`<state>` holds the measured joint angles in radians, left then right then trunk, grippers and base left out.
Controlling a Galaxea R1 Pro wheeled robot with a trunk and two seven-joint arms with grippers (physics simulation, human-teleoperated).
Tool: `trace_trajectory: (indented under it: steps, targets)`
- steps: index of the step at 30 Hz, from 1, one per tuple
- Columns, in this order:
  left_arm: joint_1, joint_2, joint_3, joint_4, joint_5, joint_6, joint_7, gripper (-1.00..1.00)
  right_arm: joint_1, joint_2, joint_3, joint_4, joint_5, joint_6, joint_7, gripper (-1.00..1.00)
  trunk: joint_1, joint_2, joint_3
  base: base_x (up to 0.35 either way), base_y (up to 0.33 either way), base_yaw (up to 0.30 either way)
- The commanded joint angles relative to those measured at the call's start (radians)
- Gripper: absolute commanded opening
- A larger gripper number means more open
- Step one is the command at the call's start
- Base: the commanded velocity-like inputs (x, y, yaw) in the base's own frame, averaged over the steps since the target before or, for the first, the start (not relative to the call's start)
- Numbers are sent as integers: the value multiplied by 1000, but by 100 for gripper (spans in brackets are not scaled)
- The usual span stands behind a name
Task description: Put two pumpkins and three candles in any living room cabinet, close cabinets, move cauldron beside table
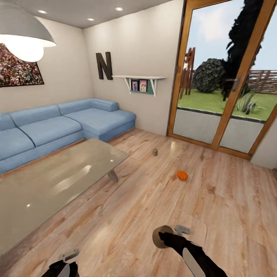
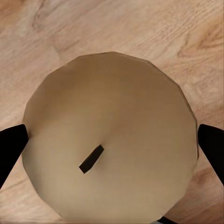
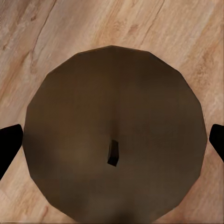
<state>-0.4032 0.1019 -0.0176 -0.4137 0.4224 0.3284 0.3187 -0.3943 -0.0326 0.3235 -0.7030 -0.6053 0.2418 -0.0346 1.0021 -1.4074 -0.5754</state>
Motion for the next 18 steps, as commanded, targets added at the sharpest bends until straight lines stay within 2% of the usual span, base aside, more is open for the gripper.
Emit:
trace_trajectory:
  steps: [1,6,18]
  targets:
    - [0,-3,-2,0,4,2,5,-100,-1,-1,4,2,-6,-5,-4,-100,0,-1,-1,-25,0,288]
    - [0,-12,-2,4,4,-4,5,-100,-1,0,5,9,-5,-36,-4,-100,0,-1,-3,-14,0,288]
    - [0,-18,-1,4,4,-5,5,-100,-1,0,5,11,-5,-42,-4,-100,0,-1,-8,-1,0,288]
